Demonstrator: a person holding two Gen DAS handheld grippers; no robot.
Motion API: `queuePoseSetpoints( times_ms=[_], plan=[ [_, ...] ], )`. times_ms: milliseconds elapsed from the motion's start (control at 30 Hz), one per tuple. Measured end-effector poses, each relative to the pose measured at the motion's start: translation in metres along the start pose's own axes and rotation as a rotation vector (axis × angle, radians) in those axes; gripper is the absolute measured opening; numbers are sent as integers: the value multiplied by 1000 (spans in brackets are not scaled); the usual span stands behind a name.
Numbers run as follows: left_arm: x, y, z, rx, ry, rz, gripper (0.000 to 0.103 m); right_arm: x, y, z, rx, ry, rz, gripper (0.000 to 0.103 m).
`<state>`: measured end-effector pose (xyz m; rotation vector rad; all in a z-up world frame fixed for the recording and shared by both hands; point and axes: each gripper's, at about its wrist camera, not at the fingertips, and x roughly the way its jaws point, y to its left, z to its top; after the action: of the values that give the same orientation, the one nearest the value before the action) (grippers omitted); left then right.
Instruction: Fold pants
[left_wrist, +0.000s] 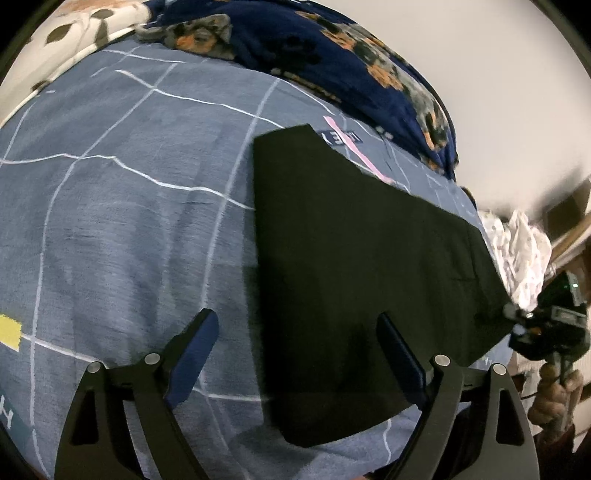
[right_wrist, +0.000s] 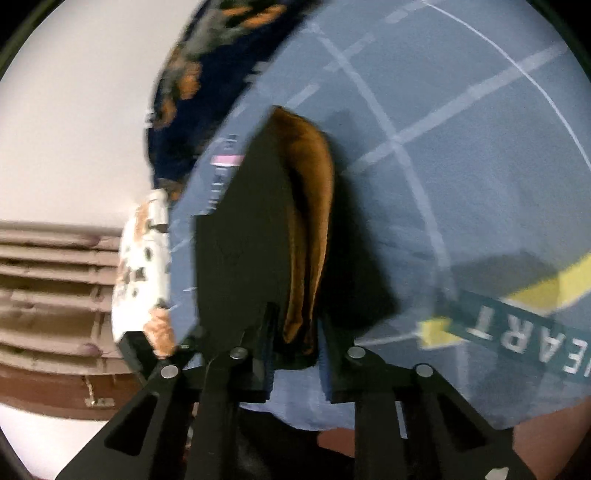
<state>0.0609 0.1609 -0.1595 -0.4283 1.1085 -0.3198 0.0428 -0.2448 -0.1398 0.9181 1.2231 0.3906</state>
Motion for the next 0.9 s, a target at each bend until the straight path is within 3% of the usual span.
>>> queuePoseSetpoints(
  times_ms=[33, 100, 133, 200, 300, 367, 533, 633, 700, 900],
  plan=[
    [-3, 6, 3, -30, -10, -6, 87, 0, 8, 2, -15, -3, 32, 19],
    [-6, 16, 5, -90, -20, -28, 87, -7, 22, 5, -44, -35, 210, 18],
    [-7, 19, 5, -109, -22, -37, 87, -11, 24, 5, -68, -55, 253, 17],
    [-9, 25, 6, -151, -26, -61, 87, -9, 4, 8, -49, -72, 214, 17],
    [-9, 22, 4, -135, -33, -48, 88, 10, -60, 13, 102, -38, 99, 17],
    [-8, 14, 1, -77, -33, -12, 88, 15, -81, 8, 157, -30, 135, 17],
    [-1, -3, -3, 26, -22, 64, 90, 12, -67, 9, 97, -43, 104, 17],
    [0, -3, -3, 35, -25, 65, 91, 6, -59, 8, 82, -60, 114, 17],
    [-1, -1, -4, 36, -28, 58, 92, 6, -57, 8, 55, -63, 64, 17],
    [2, -5, -4, 89, -18, 67, 92, 14, -78, 9, 103, -57, 65, 16]
  ],
)
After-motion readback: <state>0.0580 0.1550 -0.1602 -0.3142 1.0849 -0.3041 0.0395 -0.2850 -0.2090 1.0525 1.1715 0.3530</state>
